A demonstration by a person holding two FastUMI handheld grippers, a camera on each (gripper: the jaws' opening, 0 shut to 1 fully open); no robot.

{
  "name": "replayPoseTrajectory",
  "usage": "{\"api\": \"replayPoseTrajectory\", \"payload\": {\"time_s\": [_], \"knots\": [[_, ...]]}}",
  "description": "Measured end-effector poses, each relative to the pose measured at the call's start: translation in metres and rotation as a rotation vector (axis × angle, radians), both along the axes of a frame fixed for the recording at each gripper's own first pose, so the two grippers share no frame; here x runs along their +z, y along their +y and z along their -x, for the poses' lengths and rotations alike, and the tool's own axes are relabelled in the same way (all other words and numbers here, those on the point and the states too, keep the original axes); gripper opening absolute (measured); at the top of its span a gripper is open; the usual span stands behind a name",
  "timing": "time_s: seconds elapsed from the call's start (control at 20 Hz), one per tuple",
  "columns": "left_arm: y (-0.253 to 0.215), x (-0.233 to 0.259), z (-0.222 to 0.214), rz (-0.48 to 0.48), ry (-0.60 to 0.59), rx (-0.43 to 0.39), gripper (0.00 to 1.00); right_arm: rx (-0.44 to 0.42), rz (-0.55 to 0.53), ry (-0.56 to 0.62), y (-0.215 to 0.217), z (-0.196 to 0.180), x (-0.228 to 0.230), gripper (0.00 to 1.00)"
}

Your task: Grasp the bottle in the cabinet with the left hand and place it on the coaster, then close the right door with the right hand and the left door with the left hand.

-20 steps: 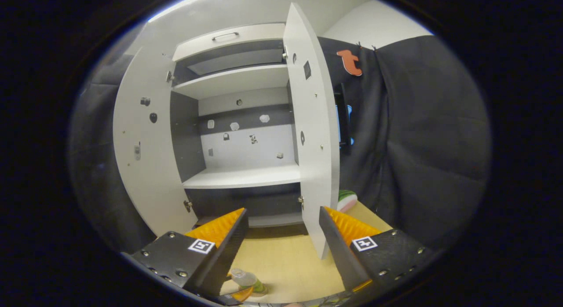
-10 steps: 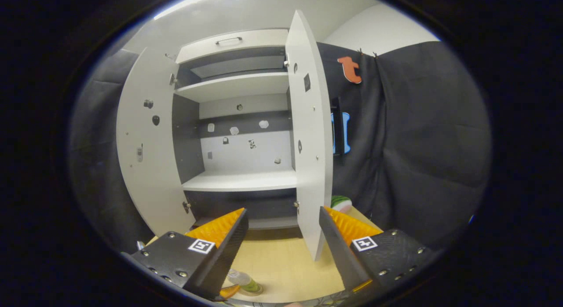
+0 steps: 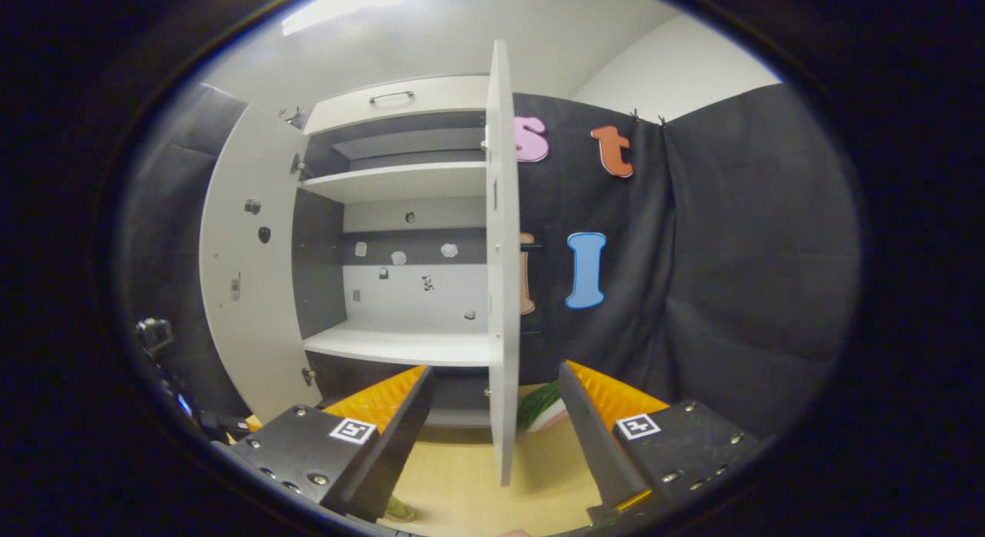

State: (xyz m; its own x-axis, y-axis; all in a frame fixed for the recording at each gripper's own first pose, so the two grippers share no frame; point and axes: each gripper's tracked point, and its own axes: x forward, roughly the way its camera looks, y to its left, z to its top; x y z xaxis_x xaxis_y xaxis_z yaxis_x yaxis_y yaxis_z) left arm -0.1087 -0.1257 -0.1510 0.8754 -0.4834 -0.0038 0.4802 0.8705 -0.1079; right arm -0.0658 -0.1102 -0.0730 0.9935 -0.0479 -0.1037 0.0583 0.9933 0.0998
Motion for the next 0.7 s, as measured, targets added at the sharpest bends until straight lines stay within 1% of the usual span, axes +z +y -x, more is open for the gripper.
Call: {"api": "replayPoseTrajectory", "payload": {"time_s": [0.1, 0.3, 0.4, 0.45, 0.5, 0.55, 0.65, 0.7], "knots": [[0.012, 0.031, -0.006, 0.001, -0.051, 0.072, 0.96, -0.018, -0.005, -0.006, -0.026, -0.004, 0.004, 0.98], [0.037, 0.080, -0.014, 0.048, -0.111, 0.205, 0.96, -0.052, 0.004, -0.012, -0.081, -0.018, 0.005, 0.98], [0.041, 0.091, -0.012, 0.056, -0.112, 0.227, 0.96, -0.054, 0.004, -0.016, -0.105, -0.029, 0.007, 0.98], [0.044, 0.097, -0.009, 0.053, -0.119, 0.232, 0.96, -0.051, 0.011, -0.007, -0.114, -0.034, 0.002, 0.95], [0.050, 0.102, -0.006, 0.047, -0.130, 0.250, 0.96, -0.067, 0.025, 0.000, -0.128, -0.041, 0.000, 0.98], [0.057, 0.104, -0.003, 0.040, -0.133, 0.266, 0.96, -0.084, 0.040, 0.016, -0.143, -0.046, -0.003, 0.98], [0.067, 0.107, 0.005, 0.006, -0.147, 0.301, 0.96, -0.096, 0.070, 0.046, -0.164, -0.059, -0.009, 0.97], [0.074, 0.108, 0.008, -0.018, -0.155, 0.329, 0.96, -0.087, 0.069, 0.055, -0.169, -0.066, -0.009, 0.98]]}}
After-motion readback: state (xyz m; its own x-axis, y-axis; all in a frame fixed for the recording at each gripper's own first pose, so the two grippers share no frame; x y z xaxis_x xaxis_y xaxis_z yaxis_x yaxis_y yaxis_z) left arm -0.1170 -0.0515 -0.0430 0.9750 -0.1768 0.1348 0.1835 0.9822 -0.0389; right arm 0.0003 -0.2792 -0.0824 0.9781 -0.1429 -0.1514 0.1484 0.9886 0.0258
